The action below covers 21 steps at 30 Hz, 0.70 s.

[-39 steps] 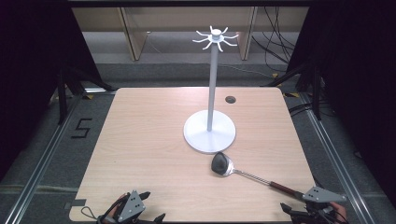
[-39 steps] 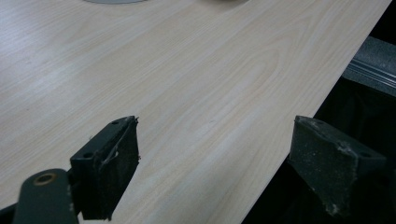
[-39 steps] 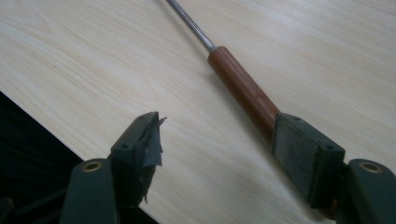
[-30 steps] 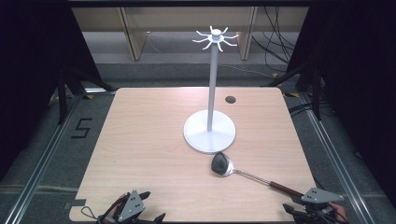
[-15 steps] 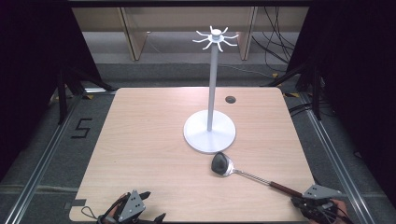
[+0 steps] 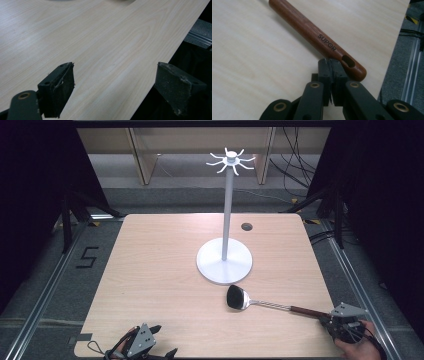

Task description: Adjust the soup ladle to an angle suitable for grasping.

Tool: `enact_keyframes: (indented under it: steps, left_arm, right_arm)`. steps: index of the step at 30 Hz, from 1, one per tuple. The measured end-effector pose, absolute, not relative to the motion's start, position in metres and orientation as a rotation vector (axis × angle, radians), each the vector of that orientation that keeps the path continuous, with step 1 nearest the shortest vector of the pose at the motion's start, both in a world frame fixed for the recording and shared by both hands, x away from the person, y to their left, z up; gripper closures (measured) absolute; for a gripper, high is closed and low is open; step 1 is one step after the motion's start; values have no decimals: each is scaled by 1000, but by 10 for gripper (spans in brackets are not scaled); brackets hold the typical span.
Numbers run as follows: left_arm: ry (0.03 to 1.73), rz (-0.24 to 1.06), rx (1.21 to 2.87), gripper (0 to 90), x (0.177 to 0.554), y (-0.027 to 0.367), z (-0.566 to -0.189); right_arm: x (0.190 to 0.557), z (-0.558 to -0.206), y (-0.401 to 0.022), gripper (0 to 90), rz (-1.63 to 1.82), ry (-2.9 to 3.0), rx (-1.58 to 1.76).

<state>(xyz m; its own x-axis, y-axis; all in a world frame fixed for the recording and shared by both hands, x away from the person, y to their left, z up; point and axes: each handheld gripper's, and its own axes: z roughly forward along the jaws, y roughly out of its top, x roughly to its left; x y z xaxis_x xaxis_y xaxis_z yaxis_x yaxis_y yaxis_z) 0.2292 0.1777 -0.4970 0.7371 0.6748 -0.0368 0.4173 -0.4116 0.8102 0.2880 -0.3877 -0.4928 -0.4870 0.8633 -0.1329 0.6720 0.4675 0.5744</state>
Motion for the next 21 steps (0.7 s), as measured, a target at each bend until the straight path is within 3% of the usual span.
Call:
enact_keyframes:
  steps: [17,21]
  left_arm:
    - [800,398,2111,152,231,182,-494]
    - [835,379,2050,152,229,179,-496]
  right_arm:
    - [372,-485,-362,856,583,2296,1310]
    - [389,-486,-355,852,576,2301,1318]
